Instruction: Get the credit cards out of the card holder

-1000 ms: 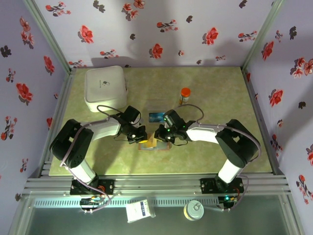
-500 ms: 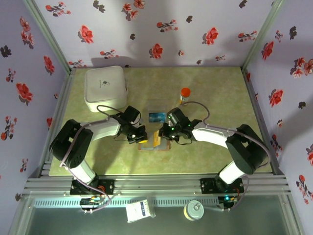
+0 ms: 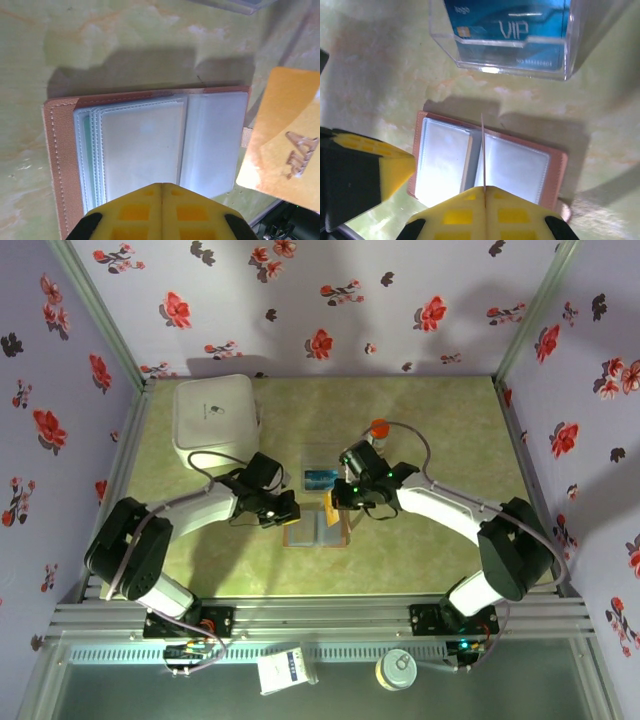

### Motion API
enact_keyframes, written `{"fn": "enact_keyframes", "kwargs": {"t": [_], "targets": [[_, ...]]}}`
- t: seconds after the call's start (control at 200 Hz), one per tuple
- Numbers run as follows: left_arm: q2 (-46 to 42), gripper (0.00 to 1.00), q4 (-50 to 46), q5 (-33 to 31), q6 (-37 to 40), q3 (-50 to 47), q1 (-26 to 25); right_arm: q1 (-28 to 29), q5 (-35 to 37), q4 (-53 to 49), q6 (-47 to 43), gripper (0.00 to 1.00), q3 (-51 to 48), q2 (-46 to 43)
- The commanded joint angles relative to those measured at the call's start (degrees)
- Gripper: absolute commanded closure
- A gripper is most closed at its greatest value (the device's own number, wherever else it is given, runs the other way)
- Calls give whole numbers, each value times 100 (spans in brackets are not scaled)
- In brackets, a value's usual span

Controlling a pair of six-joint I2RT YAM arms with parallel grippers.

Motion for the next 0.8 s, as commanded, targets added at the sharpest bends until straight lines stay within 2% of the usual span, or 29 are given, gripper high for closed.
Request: {"fn": "enact_keyframes", "kwargs": {"t": [0.0, 0.2, 0.48, 0.59, 0.795], "targets": [[-258, 95, 75, -173, -67, -154, 99, -28, 297, -699, -1375, 96, 489, 209], [-575, 94, 165, -213, -117, -365, 237, -41, 536, -1114, -3142, 96, 1230, 592], [-872, 94, 25, -222, -69, -576, 463, -98, 362, -1798, -5796, 100, 2320, 1231], [-970, 94, -7, -213, -45, -641, 540, -149, 293, -2077, -6478, 100, 2832, 1572], [-1063, 94, -107, -211, 10, -677, 642, -338, -79, -2800, -7098, 100, 4109, 2450]]}}
